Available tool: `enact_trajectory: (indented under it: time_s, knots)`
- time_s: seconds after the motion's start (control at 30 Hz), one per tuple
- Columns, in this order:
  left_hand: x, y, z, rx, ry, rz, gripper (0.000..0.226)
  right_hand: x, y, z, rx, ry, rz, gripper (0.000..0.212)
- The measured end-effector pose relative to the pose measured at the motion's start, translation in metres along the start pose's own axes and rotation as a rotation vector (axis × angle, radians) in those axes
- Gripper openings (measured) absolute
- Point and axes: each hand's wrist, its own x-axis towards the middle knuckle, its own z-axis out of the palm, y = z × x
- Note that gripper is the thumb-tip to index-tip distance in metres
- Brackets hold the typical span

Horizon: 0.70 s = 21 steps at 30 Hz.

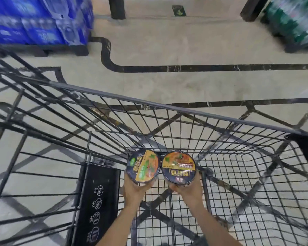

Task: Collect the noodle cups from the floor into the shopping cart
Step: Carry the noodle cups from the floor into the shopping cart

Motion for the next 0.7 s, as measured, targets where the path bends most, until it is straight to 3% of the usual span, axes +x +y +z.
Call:
enact_trajectory:
  time_s: [0.17,0.33,0.7]
  knots:
    - [0.018,-0.004,0.001,-0.002,-0.023,-0.003,0.103,0.008,0.016,0.011,0.001,-0.063,0.015,0.097]
    - [0.015,-0.005,-0.008,-0.044,-0.041,0.011,0.117,-0.003,0.002,-0.002,0.04,-0.095,-0.075,0.103]
    - [0.018,0.004,-0.007,0.027,-0.045,0.084,0.099,0.023,-0.001,0.007,0.054,-0.1,-0.073,0.11]
